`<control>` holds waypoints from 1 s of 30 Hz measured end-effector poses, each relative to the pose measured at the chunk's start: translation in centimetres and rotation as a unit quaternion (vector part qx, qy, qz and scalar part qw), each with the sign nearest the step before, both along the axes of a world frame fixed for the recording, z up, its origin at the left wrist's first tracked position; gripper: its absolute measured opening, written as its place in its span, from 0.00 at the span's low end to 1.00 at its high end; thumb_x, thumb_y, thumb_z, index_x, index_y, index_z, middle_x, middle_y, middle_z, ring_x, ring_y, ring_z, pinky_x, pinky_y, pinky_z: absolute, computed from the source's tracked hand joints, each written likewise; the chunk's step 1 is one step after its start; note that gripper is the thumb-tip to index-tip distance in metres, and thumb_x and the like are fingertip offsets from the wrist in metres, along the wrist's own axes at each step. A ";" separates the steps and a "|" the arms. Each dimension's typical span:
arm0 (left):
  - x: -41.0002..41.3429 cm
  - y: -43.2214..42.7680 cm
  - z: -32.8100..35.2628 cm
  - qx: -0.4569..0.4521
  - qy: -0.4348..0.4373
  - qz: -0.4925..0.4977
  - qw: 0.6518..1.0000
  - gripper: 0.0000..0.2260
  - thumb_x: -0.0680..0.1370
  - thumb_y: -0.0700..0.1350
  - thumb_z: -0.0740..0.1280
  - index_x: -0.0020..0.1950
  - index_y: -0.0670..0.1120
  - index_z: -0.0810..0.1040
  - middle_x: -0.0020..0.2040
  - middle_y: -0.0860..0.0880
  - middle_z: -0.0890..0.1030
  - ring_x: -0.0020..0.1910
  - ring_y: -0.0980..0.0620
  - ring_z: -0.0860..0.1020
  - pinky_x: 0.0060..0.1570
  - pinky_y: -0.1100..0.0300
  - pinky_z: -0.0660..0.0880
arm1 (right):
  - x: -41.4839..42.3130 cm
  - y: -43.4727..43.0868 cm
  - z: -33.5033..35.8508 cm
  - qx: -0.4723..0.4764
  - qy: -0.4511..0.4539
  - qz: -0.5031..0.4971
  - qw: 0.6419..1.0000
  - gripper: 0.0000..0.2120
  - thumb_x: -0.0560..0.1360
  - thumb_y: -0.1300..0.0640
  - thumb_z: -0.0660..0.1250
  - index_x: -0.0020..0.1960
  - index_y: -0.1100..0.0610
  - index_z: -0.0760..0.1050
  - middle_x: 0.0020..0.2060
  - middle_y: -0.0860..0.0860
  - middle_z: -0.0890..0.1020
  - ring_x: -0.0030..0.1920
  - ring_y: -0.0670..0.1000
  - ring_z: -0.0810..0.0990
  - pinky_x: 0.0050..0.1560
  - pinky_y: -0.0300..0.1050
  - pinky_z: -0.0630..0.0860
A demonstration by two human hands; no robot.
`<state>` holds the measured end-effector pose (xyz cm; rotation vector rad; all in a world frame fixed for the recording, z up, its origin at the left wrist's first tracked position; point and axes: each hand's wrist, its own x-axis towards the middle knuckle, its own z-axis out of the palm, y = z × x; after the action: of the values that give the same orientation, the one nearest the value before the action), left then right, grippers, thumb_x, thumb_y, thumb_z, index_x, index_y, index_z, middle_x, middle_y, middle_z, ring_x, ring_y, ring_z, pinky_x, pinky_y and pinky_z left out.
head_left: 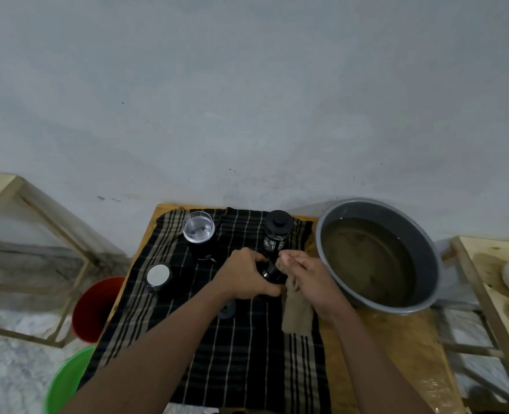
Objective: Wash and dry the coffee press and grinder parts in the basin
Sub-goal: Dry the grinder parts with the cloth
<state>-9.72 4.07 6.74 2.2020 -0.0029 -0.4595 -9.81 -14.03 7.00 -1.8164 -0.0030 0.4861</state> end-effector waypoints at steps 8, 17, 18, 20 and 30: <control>0.8 -0.5 2.1 0.014 -0.028 -0.001 1.000 0.17 0.58 0.46 0.82 0.38 0.43 0.78 0.30 0.54 0.78 0.26 0.63 0.74 0.26 0.67 0.69 | 0.0 1.8 0.6 -0.152 -0.147 0.063 0.975 0.15 0.84 0.41 0.53 0.46 0.44 0.74 0.42 0.45 0.79 0.42 0.41 0.78 0.41 0.39 0.71; -0.1 -1.8 1.4 0.221 -0.285 -0.130 0.924 0.27 0.60 0.58 0.81 0.50 0.46 0.79 0.42 0.51 0.80 0.41 0.52 0.75 0.41 0.59 0.75 | 2.7 1.6 0.3 -0.196 0.089 -0.006 0.976 0.19 0.84 0.47 0.52 0.44 0.56 0.75 0.43 0.57 0.80 0.46 0.56 0.79 0.48 0.51 0.75; -0.3 -1.9 1.1 0.235 -0.310 -0.145 0.910 0.26 0.59 0.58 0.81 0.49 0.45 0.79 0.41 0.50 0.81 0.41 0.51 0.76 0.41 0.59 0.76 | 2.7 1.3 0.4 -0.192 0.122 0.007 0.974 0.19 0.85 0.47 0.51 0.46 0.55 0.76 0.45 0.58 0.81 0.48 0.57 0.80 0.52 0.53 0.77; -0.4 -1.9 0.8 0.247 -0.306 -0.162 0.905 0.28 0.58 0.57 0.81 0.51 0.45 0.79 0.43 0.51 0.81 0.44 0.51 0.77 0.43 0.60 0.75 | 2.5 1.2 0.5 -0.178 0.147 0.009 0.973 0.22 0.85 0.45 0.51 0.48 0.55 0.79 0.46 0.58 0.84 0.50 0.57 0.82 0.56 0.54 0.78; 0.6 -0.4 2.3 0.009 -0.073 0.019 0.997 0.24 0.52 0.51 0.81 0.45 0.45 0.83 0.37 0.50 0.84 0.37 0.51 0.83 0.36 0.51 0.81 | 0.0 2.0 -0.9 -0.126 -0.109 -0.071 0.983 0.30 0.83 0.40 0.54 0.25 0.51 0.59 0.17 0.45 0.65 0.21 0.43 0.63 0.28 0.40 0.59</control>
<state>-9.17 3.70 8.99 2.2443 -0.0352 -0.2772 -9.78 -12.03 6.15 -2.0944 0.0404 0.1905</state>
